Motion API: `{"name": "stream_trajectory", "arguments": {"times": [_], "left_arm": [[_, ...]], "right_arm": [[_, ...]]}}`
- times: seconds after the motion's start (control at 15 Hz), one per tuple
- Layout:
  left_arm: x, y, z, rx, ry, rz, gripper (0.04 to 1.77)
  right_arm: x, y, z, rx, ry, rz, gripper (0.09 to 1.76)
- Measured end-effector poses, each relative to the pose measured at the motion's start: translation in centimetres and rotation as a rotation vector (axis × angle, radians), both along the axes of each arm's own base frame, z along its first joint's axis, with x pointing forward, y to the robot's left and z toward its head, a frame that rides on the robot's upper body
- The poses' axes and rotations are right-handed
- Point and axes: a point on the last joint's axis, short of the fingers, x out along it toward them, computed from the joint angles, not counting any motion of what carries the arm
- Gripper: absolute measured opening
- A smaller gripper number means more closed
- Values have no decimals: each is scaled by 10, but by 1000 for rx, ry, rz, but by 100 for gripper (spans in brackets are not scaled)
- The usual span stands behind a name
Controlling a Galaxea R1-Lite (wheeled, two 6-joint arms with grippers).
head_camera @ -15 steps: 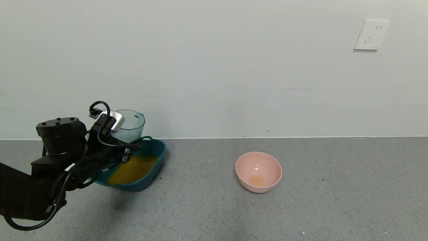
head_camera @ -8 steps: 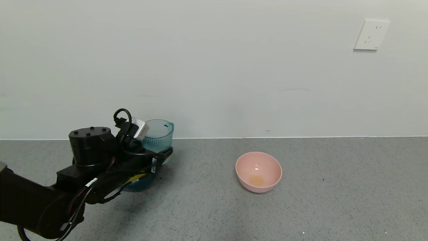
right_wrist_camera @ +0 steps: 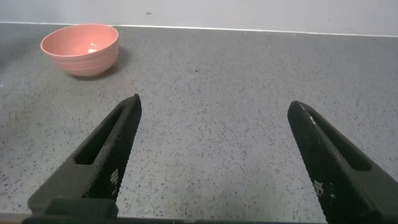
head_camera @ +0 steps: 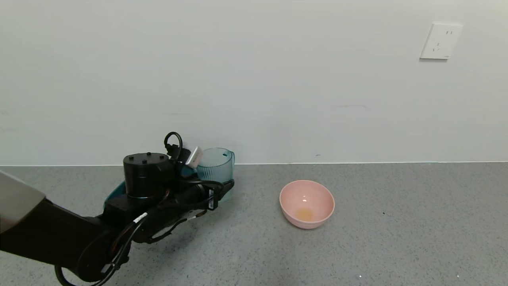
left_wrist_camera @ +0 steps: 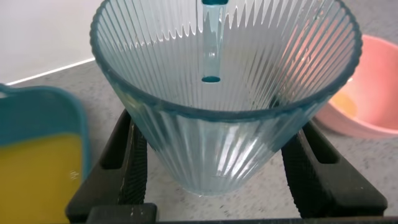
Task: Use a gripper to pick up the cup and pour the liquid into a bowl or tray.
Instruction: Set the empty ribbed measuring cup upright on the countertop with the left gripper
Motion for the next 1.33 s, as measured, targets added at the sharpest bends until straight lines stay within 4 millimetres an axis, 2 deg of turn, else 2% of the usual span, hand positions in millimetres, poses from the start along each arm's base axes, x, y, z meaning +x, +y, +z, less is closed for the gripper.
{"name": "stream_trajectory", "arguments": {"times": [0.4, 0.67, 0.93, 1.33], "left_arm": [[23, -22, -14, -68, -49, -10, 125], [36, -29, -35, -71, -68, 8, 125], [41, -35, -53, -60, -96, 30, 125], [47, -43, -81, -21, -49, 62, 125]], "right_arm": [[0, 0, 0, -1, 0, 0, 171], [0, 0, 0, 0, 0, 0, 171], [0, 0, 0, -1, 0, 0, 171], [0, 0, 0, 0, 0, 0, 171]]}}
